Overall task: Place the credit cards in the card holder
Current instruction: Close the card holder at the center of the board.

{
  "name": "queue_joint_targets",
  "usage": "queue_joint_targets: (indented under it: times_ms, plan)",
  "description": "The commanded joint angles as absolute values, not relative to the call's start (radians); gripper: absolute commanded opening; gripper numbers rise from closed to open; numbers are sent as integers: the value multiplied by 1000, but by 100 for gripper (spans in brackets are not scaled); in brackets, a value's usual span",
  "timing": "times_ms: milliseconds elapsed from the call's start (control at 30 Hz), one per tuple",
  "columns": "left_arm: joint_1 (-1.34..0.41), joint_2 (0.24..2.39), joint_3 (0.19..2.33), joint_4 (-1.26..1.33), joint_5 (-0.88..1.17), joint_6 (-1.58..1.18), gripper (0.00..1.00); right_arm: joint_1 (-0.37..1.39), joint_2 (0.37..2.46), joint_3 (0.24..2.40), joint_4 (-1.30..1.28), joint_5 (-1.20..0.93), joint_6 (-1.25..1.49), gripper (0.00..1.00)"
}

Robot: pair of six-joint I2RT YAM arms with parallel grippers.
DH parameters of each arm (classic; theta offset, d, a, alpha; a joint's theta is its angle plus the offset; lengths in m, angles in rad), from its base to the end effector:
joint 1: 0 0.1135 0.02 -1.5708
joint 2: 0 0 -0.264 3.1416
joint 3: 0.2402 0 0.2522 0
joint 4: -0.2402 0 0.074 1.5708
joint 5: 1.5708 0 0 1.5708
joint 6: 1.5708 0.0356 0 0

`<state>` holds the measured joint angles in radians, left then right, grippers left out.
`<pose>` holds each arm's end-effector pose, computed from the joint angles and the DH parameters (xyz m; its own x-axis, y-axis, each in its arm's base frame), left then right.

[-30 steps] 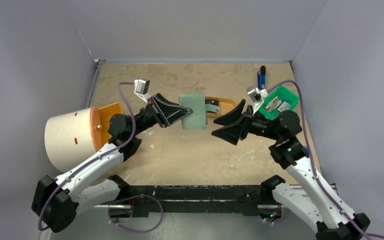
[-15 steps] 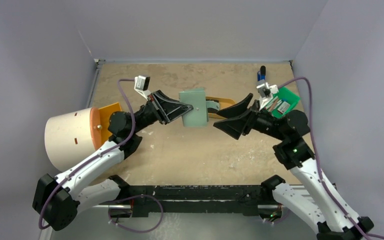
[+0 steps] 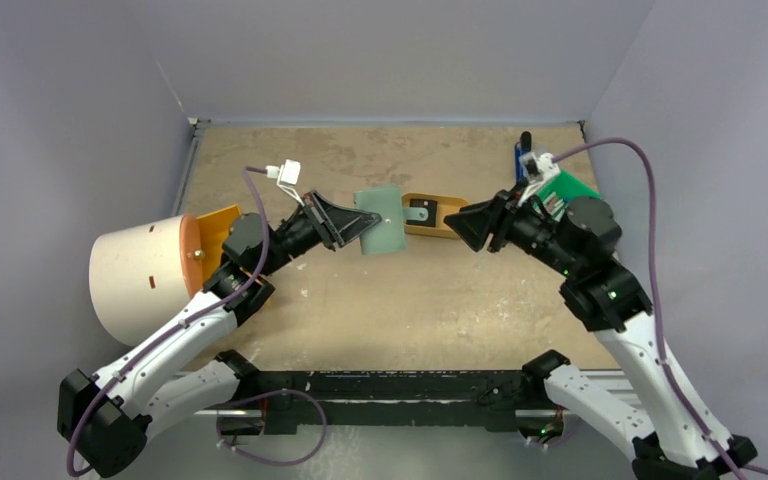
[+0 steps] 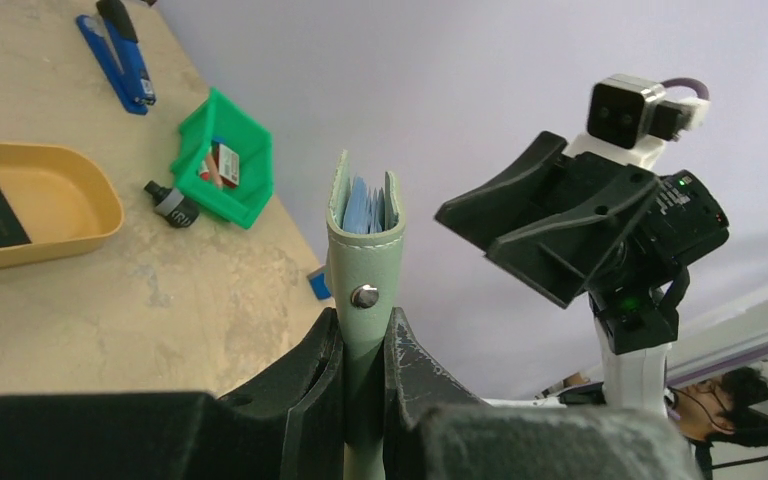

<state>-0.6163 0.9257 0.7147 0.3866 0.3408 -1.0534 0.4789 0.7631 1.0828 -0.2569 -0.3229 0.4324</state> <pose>0.1720 -0.1364 0.3506 -0.6364 -0.5530 -0.5378 0.5262 0.1986 -0.8269 0.1283 0.0794 0.4367 -0.2503 0.3178 -0.9145 -0.6753 0.6196 0.4002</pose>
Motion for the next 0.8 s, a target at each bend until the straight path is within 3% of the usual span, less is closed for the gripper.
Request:
queue_joint_targets:
  times_ms: [0,167,767]
  plan:
    - [-612,900,737,393,303,-1007,0,482,818,1048,-169,-362,502,50]
    - [-612,915,734,392,318,-997,0,482,874,1023,-100,-432,543,50]
    - [-611,922,702,425,325,-1005,0,482,956,996,-10,-472,588,30]
